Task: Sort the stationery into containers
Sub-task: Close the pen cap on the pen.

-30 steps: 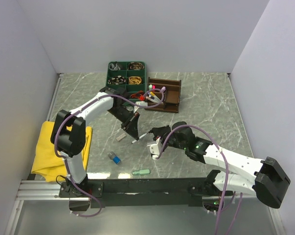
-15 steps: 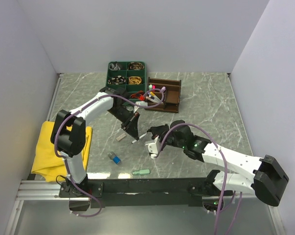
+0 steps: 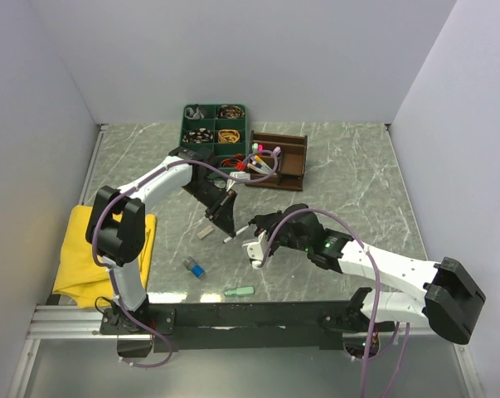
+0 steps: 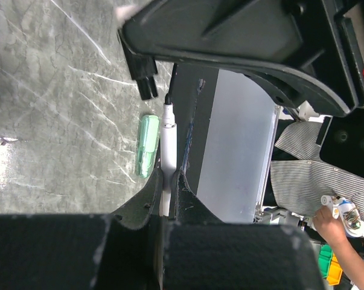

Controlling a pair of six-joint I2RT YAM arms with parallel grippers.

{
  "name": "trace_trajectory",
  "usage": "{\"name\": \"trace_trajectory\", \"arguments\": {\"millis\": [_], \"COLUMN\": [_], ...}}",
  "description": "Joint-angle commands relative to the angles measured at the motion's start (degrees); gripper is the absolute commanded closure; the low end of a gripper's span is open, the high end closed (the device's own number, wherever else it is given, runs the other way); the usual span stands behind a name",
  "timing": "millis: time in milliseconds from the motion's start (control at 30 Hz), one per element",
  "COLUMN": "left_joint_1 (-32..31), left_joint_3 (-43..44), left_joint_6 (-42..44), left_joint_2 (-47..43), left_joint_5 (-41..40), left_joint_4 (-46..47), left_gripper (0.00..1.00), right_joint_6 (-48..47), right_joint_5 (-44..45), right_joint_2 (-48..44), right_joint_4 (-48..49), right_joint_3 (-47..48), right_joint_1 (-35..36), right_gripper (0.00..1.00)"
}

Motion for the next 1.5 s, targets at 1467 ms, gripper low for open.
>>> {"name": "trace_trajectory", "arguments": {"millis": [1467], "left_joint_1": [1.3], "left_joint_3": [-0.3], "left_joint_6": [-0.2], "left_joint_2": [-1.6], "left_joint_5": [1.8], "left_joint_4": [0.9], "left_gripper": [0.99], "right_joint_6": [0.7], "right_joint_5": [-0.6], "right_joint_2": [1.0], "right_joint_4": [-3.1], "right_joint_3": [4.8], "right_joint_1": [-0.6], "right_gripper": [1.0]}}
